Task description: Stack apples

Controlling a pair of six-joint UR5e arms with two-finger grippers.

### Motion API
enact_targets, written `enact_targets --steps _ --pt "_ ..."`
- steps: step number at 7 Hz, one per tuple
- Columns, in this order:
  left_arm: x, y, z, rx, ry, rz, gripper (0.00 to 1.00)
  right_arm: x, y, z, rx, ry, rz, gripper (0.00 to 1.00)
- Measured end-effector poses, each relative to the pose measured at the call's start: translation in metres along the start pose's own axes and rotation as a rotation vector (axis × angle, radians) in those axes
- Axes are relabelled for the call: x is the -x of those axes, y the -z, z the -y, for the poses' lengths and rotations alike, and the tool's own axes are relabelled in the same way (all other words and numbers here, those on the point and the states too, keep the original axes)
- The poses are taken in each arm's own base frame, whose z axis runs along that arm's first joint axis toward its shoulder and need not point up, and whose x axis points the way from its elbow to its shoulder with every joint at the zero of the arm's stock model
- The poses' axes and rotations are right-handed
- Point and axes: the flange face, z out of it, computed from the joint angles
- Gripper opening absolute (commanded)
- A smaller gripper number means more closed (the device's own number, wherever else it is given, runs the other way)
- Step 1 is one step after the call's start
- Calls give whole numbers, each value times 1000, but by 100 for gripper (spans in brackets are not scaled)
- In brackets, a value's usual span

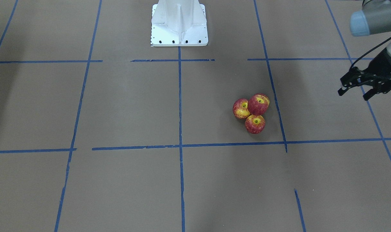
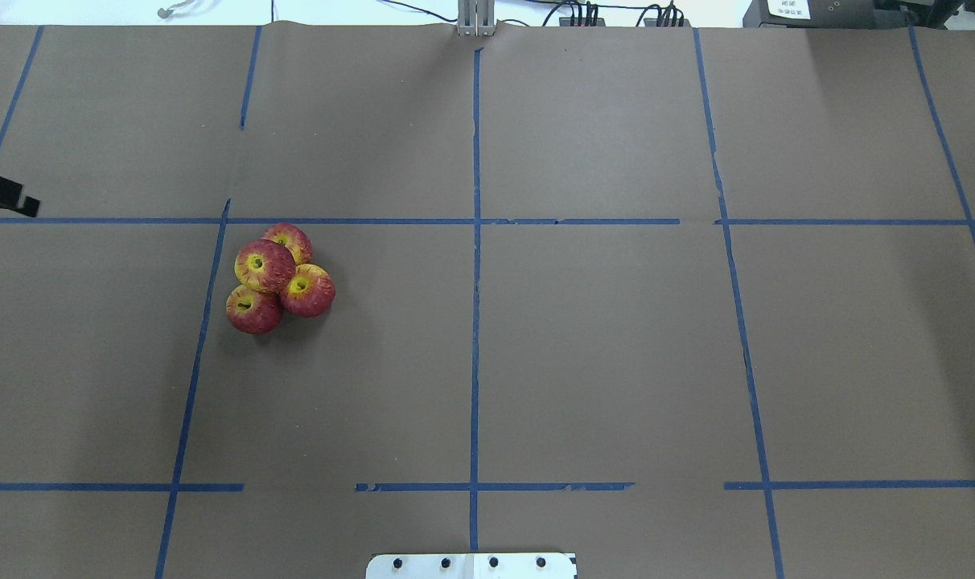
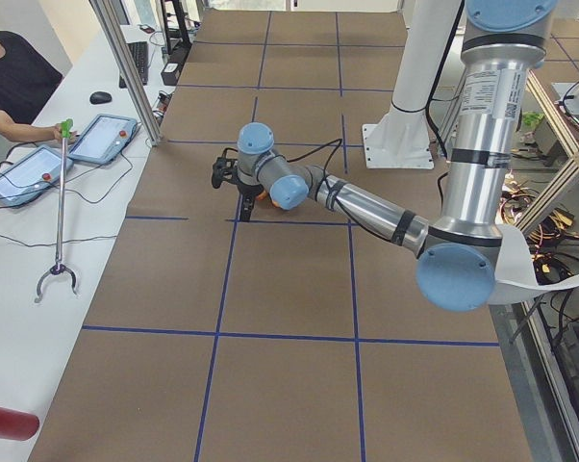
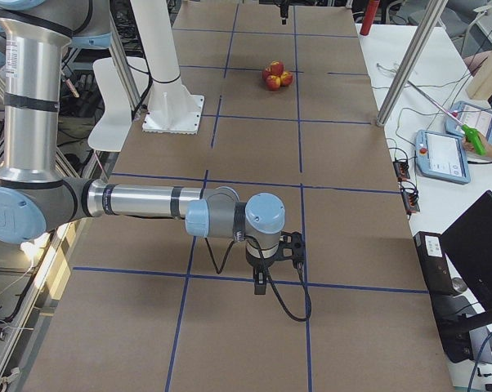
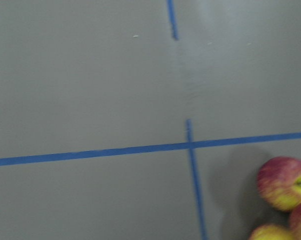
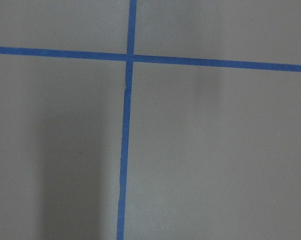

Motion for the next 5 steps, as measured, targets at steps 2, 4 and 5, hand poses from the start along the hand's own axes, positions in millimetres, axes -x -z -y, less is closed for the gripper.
enact_targets --steps 2,4,5 --pt "116 21 -30 1 -93 77 100 0 0 0 -1 1 0 100" --pt "204 49 -47 38 -94 215 100 0 0 0 -1 1 0 100" --pt "225 67 -47 63 -70 252 100 0 0 0 -1 1 0 100"
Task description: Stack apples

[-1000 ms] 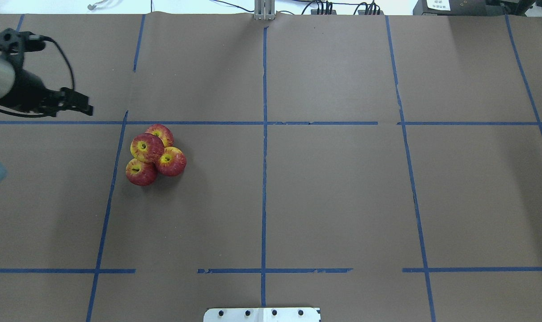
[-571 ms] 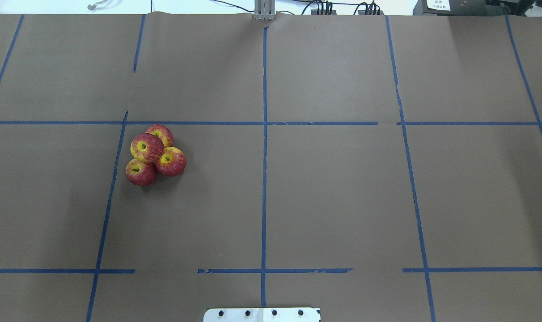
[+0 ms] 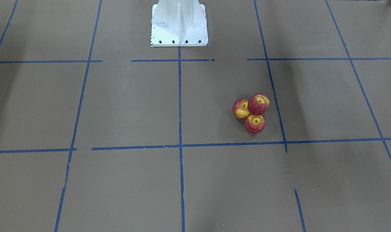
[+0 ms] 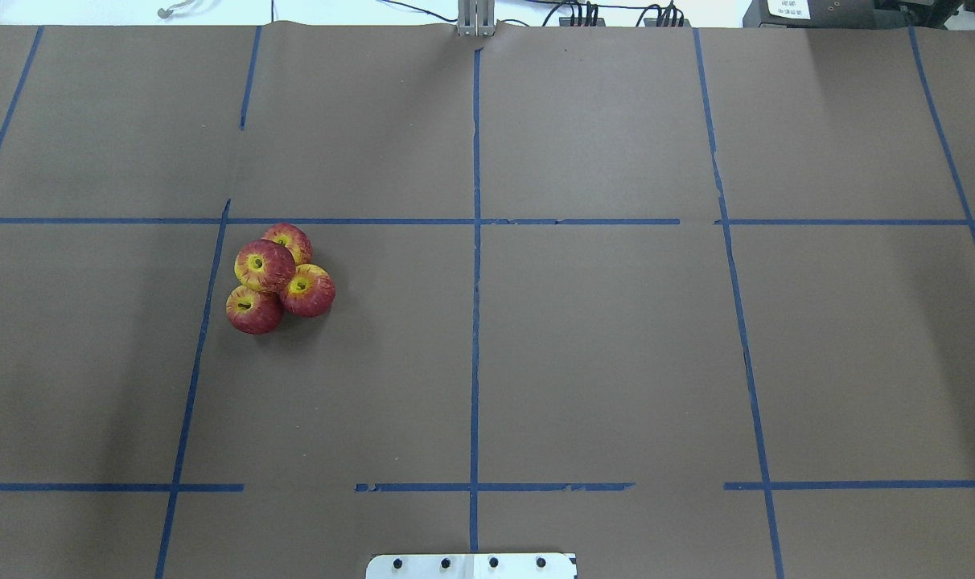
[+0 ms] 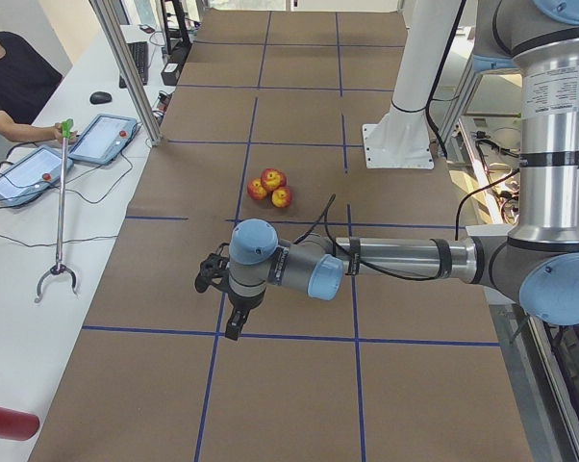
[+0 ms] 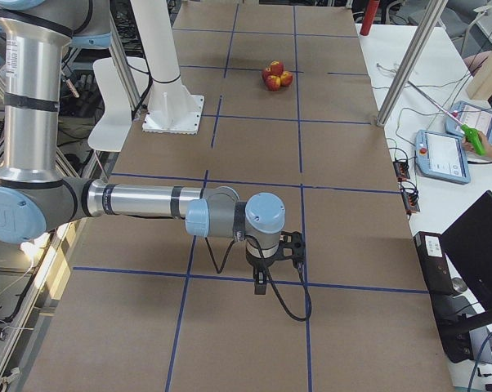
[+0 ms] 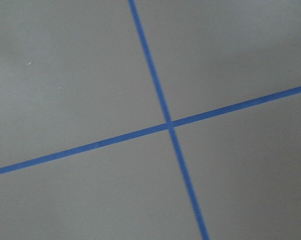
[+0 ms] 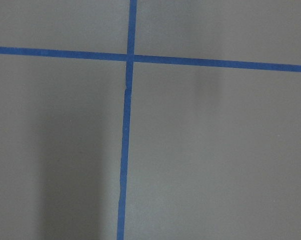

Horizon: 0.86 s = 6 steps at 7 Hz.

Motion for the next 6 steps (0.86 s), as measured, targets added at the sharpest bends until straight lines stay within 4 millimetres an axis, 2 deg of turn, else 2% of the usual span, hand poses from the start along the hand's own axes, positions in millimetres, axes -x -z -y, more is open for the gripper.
enact_targets --steps 1,2,6 --pt "10 9 1 27 28 -3 100 0 0 0 0 0 0 100" --pt "12 11 -2 63 69 -46 100 0 0 0 0 0 0 100" --pt "6 3 -18 201 185 -139 100 0 0 0 1 -1 0 100"
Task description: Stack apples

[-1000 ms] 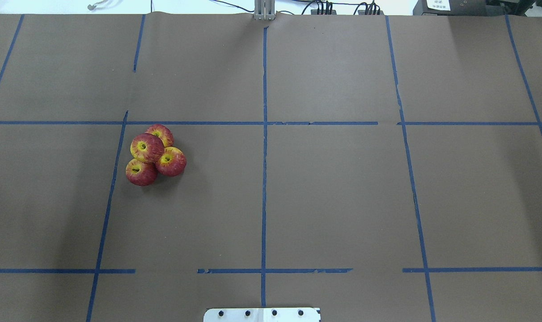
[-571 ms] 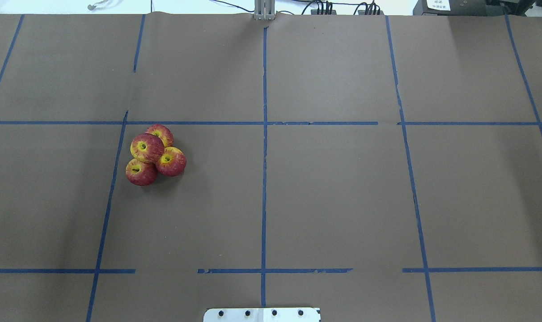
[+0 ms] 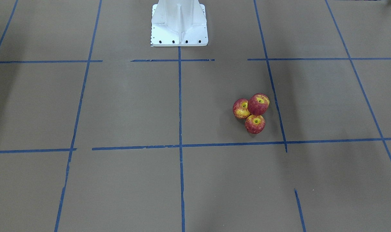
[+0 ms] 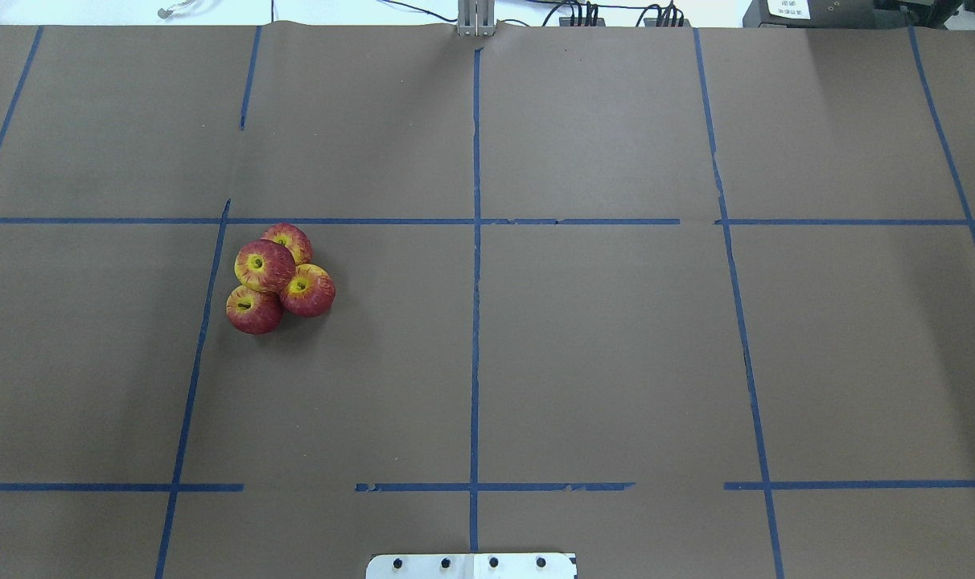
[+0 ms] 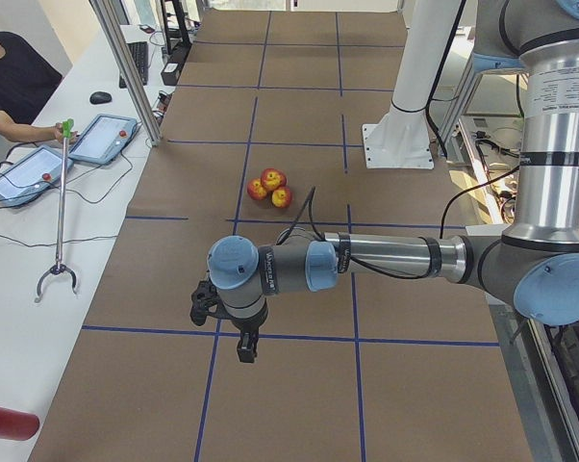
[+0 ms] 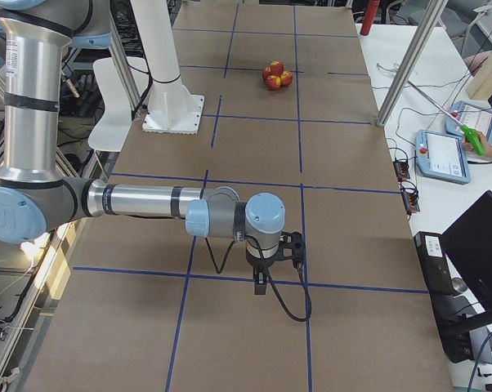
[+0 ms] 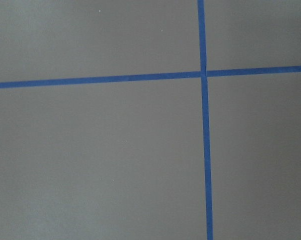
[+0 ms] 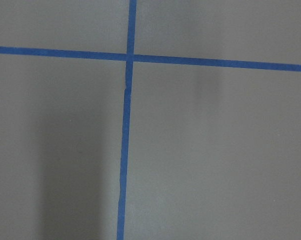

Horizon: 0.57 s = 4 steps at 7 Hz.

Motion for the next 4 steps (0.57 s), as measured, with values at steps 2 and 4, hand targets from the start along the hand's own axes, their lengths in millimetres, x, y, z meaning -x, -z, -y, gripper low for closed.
enact_targets --steps 2,4 --pt "-1 -2 -7 -1 -24 3 100 0 0 0 -1 1 0 100" --pt "2 -6 -11 2 -23 -2 100 0 0 0 -1 0 0 100"
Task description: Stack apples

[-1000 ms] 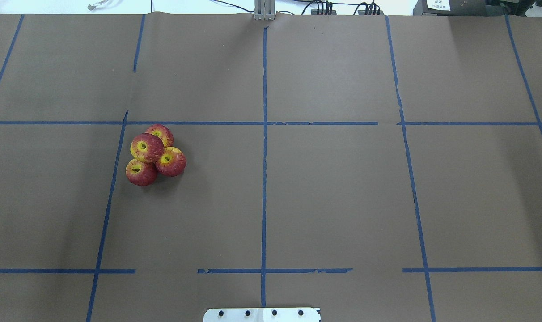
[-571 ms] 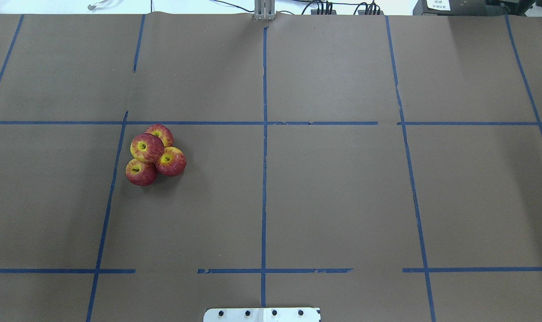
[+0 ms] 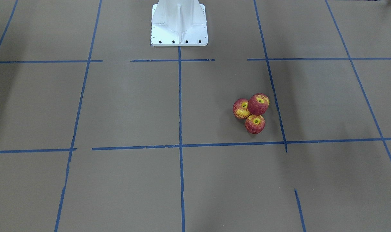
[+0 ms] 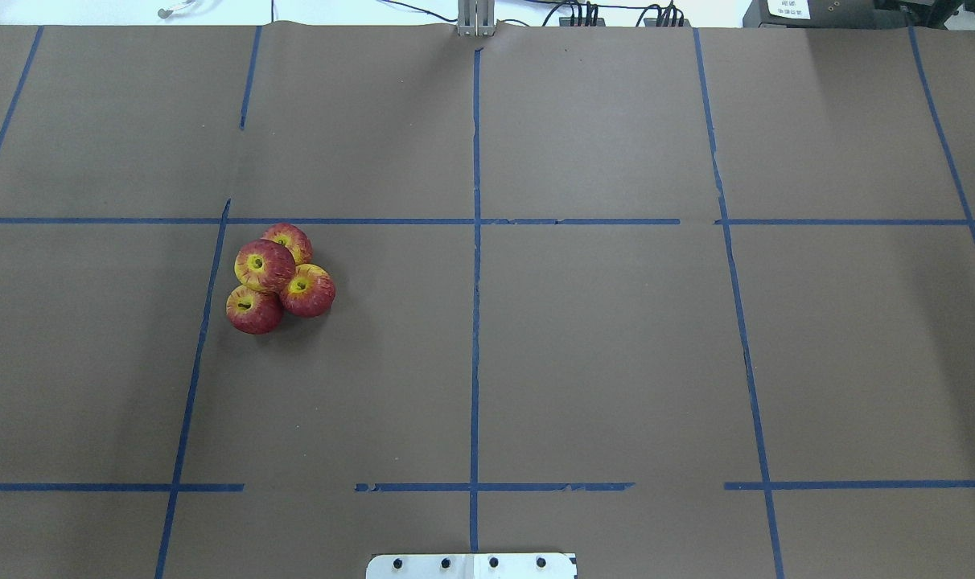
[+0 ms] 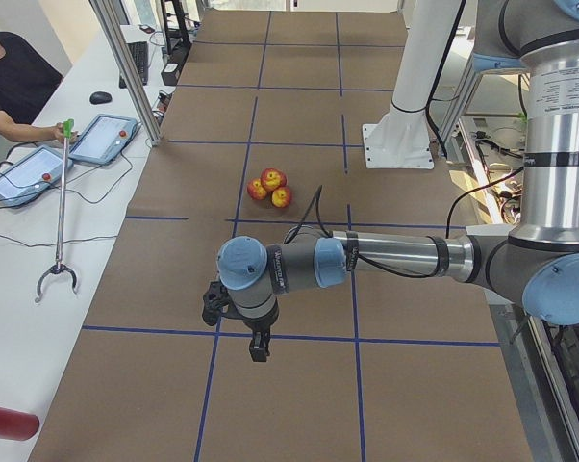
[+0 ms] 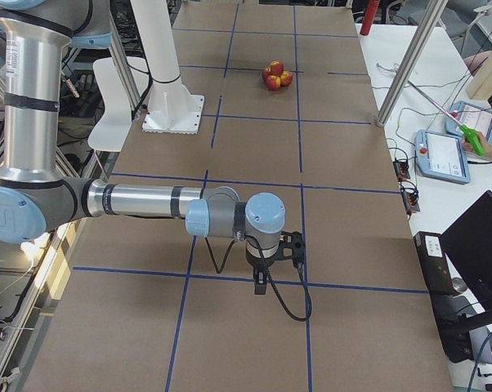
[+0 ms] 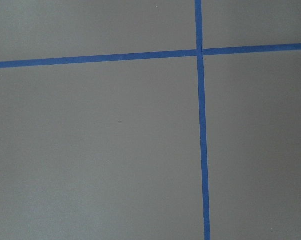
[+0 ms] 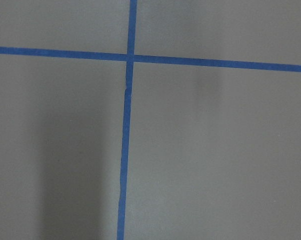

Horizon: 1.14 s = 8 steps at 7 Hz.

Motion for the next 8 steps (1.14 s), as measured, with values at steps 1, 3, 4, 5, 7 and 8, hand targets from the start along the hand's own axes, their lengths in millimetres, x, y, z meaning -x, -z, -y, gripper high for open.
enact_targets --steps 1,3,4,5,7,8 --pt "1 -1 3 1 3 0 100 0 0 0 0 0 0 100" --pt "-3 5 13 -11 -12 3 100 0 0 0 0 0 0 100" --pt "-4 7 18 -17 -19 5 100 0 0 0 0 0 0 100" --pt "-6 9 21 -20 -23 6 100 0 0 0 0 0 0 100" --pt "-6 10 22 -21 -24 6 100 0 0 0 0 0 0 100" --pt "-6 10 22 -21 -24 7 100 0 0 0 0 0 0 100"
